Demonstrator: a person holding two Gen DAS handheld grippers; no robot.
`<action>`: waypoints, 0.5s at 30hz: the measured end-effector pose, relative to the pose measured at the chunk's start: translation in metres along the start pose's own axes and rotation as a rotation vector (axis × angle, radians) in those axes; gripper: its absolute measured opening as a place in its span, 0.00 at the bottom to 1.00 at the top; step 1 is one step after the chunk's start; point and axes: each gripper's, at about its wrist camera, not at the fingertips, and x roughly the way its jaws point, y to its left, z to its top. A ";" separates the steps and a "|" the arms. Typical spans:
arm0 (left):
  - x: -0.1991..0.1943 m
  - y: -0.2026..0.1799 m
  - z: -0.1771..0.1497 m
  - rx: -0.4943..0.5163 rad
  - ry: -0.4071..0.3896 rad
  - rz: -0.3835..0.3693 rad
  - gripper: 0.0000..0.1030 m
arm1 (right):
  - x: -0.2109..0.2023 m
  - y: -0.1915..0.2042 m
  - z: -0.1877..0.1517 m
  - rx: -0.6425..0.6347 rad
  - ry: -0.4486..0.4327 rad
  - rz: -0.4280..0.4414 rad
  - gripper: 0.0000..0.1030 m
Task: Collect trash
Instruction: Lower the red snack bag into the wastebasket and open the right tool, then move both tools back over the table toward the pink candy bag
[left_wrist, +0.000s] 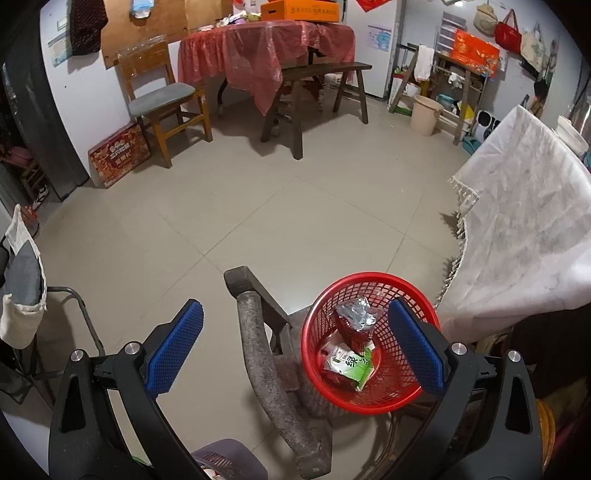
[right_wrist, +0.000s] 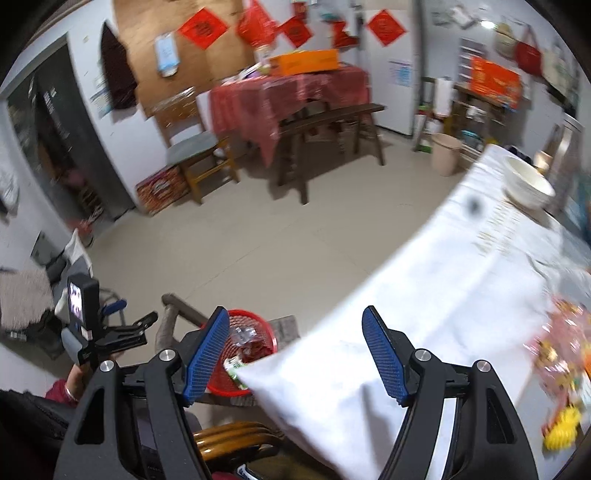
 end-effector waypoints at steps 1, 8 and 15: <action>0.000 -0.002 0.001 0.004 0.000 0.001 0.93 | -0.004 -0.005 -0.003 0.009 -0.009 -0.010 0.72; -0.007 -0.017 0.006 0.045 -0.026 -0.006 0.93 | -0.035 -0.059 -0.022 0.103 -0.056 -0.159 0.75; -0.012 -0.032 0.009 0.062 -0.036 -0.029 0.93 | -0.064 -0.117 -0.048 0.249 -0.097 -0.235 0.75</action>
